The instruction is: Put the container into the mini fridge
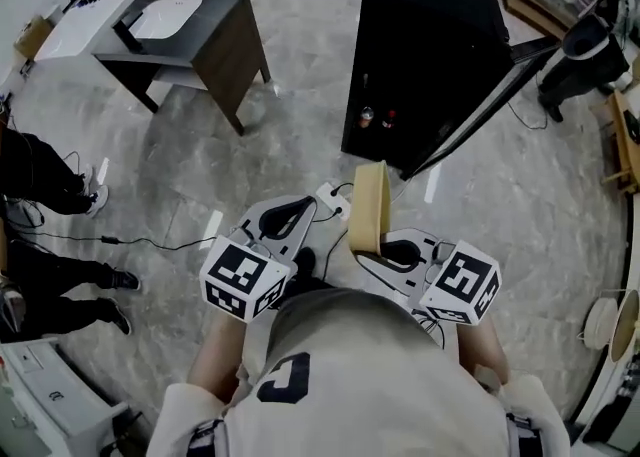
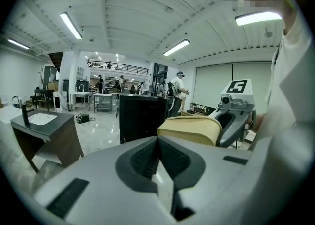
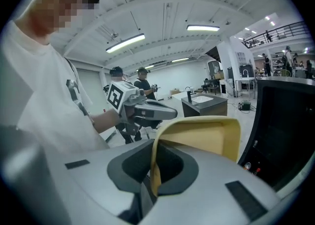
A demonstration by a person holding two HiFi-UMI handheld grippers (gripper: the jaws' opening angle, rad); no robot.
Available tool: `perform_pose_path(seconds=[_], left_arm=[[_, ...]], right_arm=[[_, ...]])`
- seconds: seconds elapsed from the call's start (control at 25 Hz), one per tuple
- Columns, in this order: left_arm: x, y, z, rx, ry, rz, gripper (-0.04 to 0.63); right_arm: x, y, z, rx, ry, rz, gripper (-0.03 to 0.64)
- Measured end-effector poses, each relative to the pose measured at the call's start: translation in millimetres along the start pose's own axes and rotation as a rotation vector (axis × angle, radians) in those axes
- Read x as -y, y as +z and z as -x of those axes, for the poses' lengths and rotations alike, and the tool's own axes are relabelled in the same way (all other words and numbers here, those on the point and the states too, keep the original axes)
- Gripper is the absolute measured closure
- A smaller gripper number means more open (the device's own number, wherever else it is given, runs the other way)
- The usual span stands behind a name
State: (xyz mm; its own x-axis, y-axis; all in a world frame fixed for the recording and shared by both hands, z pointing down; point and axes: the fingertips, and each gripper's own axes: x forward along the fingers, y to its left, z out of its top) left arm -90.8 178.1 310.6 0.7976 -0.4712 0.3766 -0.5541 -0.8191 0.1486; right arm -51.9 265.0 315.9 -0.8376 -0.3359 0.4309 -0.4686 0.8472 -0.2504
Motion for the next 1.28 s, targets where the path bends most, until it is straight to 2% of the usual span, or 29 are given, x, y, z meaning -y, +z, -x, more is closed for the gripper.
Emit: perform_pose_path(seconds=[0.12, 0.36, 0.72, 0.92, 1.08, 1.28], left_arm=[[-45, 9, -2, 0.015, -0.017, -0.015, 0.54], [-111, 3, -1, -0.013, -0.052, 0.001, 0.54], [-178, -6, 12, -0.016, -0.116, 0.008, 0.54], [-200, -23, 1, -0.03, -0.115, 0.073, 0.54], [-206, -29, -4, -0.031, -0.104, 0.176, 0.541], [-212, -36, -9, -0.052, -0.045, 0.175, 0.541]], right_arm=[[19, 22, -29, -0.014, -0.027, 0.003, 0.586], [41, 56, -82, -0.051, -0.06, -0.002, 0.586], [54, 84, -152, -0.101, -0.076, -0.007, 0.586], [66, 82, -167, -0.197, -0.092, 0.031, 0.586], [75, 76, -173, -0.272, -0.09, 0.069, 0.586], [91, 66, -177, -0.332, -0.071, 0.121, 0.586]])
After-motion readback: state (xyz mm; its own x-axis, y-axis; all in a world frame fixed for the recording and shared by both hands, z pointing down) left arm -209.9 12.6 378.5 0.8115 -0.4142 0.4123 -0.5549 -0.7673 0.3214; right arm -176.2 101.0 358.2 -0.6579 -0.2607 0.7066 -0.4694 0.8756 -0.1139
